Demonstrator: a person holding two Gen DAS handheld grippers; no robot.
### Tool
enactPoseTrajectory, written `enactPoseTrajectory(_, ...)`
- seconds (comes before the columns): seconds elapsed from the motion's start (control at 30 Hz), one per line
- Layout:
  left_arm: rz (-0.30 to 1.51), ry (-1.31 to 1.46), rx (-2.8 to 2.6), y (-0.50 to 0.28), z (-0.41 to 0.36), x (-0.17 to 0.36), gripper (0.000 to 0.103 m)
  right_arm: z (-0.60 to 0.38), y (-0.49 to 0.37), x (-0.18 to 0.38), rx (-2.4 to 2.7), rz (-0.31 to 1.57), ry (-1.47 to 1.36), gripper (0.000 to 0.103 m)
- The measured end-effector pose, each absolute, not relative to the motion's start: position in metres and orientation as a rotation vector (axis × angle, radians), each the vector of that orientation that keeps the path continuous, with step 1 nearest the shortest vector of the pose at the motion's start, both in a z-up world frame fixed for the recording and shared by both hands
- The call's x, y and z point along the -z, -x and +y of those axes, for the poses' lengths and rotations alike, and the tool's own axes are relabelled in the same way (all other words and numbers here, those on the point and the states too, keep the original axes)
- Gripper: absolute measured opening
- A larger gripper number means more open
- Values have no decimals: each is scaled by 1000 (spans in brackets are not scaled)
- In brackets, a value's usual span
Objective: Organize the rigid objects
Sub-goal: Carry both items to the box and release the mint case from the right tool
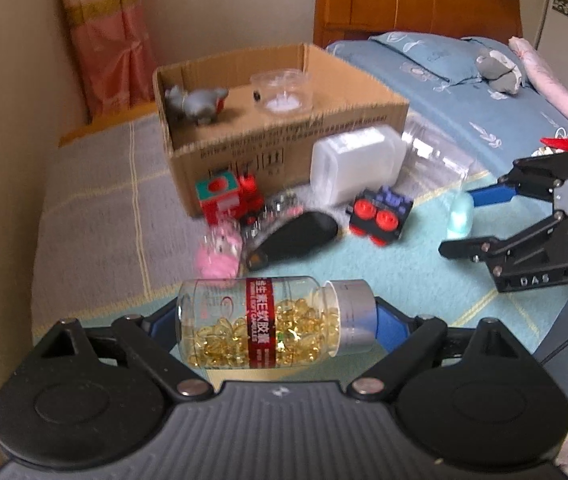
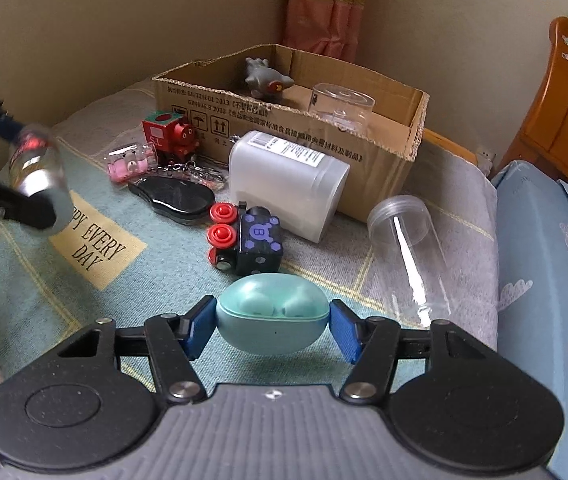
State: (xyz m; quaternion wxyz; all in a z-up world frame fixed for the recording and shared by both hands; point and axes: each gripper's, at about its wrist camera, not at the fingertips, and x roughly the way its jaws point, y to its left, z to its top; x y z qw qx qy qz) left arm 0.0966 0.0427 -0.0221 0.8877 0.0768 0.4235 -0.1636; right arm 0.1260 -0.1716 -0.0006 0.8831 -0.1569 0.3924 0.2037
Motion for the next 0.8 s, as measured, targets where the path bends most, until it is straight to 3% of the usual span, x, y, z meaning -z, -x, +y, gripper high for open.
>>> enactPoseTrajectory(0.43,750,-188,378,-136,37,-30,93,-175,-150,-51,-438,721,357,66)
enactPoseTrajectory(0.8,716,-154,334,-200,39,-52,93,-170,-233,-91,-390,639,337,66)
